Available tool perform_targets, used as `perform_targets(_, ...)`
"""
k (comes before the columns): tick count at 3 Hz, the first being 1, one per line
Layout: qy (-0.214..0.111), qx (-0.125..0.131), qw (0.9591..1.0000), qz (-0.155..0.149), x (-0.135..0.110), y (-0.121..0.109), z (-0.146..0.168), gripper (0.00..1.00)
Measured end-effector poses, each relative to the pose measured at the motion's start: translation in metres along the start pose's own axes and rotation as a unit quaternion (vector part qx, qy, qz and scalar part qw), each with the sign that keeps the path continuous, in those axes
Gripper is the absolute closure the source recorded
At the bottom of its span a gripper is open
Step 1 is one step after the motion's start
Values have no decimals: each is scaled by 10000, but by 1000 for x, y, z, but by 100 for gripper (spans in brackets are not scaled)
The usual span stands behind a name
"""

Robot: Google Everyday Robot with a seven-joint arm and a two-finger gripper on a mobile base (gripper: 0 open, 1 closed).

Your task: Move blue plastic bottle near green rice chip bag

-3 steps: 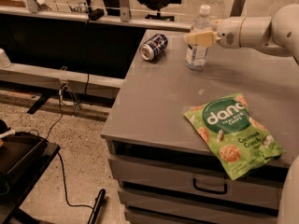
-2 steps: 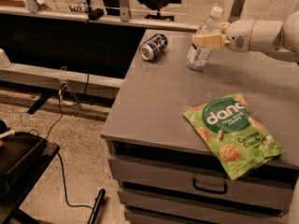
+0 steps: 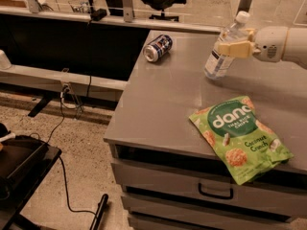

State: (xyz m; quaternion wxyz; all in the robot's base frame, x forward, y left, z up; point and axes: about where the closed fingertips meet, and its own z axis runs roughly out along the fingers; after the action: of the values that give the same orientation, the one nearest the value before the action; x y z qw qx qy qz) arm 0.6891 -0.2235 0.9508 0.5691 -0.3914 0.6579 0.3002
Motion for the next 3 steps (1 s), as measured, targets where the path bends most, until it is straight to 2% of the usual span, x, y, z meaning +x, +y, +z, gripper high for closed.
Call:
perform_targets(1,296,-152,9992,-200,-5,16,-23,100)
perform_targets(2,642,-396,9969,-245,1,35,-40,83)
perform_targets(3,805,-692,9938,-329,6,50,-45,65)
